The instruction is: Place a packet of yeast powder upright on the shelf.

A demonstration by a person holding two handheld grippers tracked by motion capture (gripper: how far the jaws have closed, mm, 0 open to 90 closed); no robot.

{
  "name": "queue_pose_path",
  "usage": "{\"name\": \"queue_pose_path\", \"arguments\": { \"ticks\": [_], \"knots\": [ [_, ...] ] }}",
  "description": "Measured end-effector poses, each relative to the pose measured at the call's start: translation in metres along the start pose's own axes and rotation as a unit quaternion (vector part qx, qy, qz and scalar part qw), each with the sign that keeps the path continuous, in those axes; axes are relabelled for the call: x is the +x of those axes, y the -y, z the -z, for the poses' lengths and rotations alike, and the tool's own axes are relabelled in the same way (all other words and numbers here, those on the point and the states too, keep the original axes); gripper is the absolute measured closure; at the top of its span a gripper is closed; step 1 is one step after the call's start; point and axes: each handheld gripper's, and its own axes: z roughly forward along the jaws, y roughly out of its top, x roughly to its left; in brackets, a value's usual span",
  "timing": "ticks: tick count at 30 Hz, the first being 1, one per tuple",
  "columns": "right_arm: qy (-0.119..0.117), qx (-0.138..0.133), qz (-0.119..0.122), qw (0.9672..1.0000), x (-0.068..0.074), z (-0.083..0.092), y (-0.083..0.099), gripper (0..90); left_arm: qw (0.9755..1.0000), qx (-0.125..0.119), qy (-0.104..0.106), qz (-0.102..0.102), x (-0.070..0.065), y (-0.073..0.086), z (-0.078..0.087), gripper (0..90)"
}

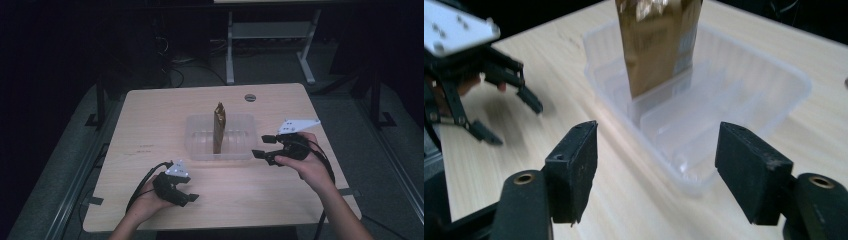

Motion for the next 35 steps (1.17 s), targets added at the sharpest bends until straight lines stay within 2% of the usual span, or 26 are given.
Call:
{"name": "queue_pose_path", "arguments": {
  "ticks": [4,6,7,10,11,13,15,16,18,22,26,35],
  "knots": [
    [0.003,0.011,-0.009,0.9999,0.001,0.002,0.018,30.6,1.0000,-0.003,-0.001,0.003,-0.001,0.000,-0.001,29.0],
    [0.004,0.013,-0.010,0.9999,0.001,0.002,0.021,30.2,1.0000,-0.006,-0.001,0.003,-0.001,0.000,0.000,29.0],
    [0.003,0.018,-0.011,0.9998,0.001,0.001,0.025,29.6,1.0000,-0.003,-0.001,0.000,-0.001,0.000,0.000,28.9],
    [0.006,0.028,-0.014,0.9995,0.002,0.000,0.036,28.5,1.0000,-0.004,0.001,0.004,-0.002,0.000,0.000,28.8],
    [0.009,0.039,-0.016,0.9991,0.002,-0.001,0.046,28.2,1.0000,-0.004,0.003,0.006,-0.002,0.000,0.000,28.5],
    [0.008,0.042,-0.017,0.9989,0.002,-0.001,0.049,28.1,1.0000,-0.005,0.002,0.001,-0.002,0.000,0.000,28.5],
    [0.008,0.052,-0.025,0.9983,0.002,-0.003,0.058,28.1,1.0000,-0.006,0.004,0.005,-0.003,0.000,-0.001,28.4],
    [0.012,0.065,-0.027,0.9974,0.001,-0.005,0.067,28.0,1.0000,-0.005,0.004,0.005,-0.003,0.000,-0.001,28.4],
    [0.013,0.074,-0.033,0.9967,0.002,-0.006,0.071,27.9,0.9999,-0.007,0.004,0.009,-0.003,0.000,-0.002,28.4],
    [0.020,0.106,-0.032,0.9936,0.004,-0.010,0.088,27.4,0.9999,-0.007,0.004,0.006,-0.004,0.000,-0.002,28.4],
    [0.019,0.124,-0.024,0.9918,0.005,-0.013,0.091,25.8,1.0000,-0.004,0.003,-0.003,-0.004,-0.001,-0.003,28.4],
    [0.017,0.123,-0.023,0.9920,0.003,-0.012,0.091,25.1,0.9999,-0.005,0.006,-0.006,-0.004,-0.002,-0.004,28.3]
  ]
}}
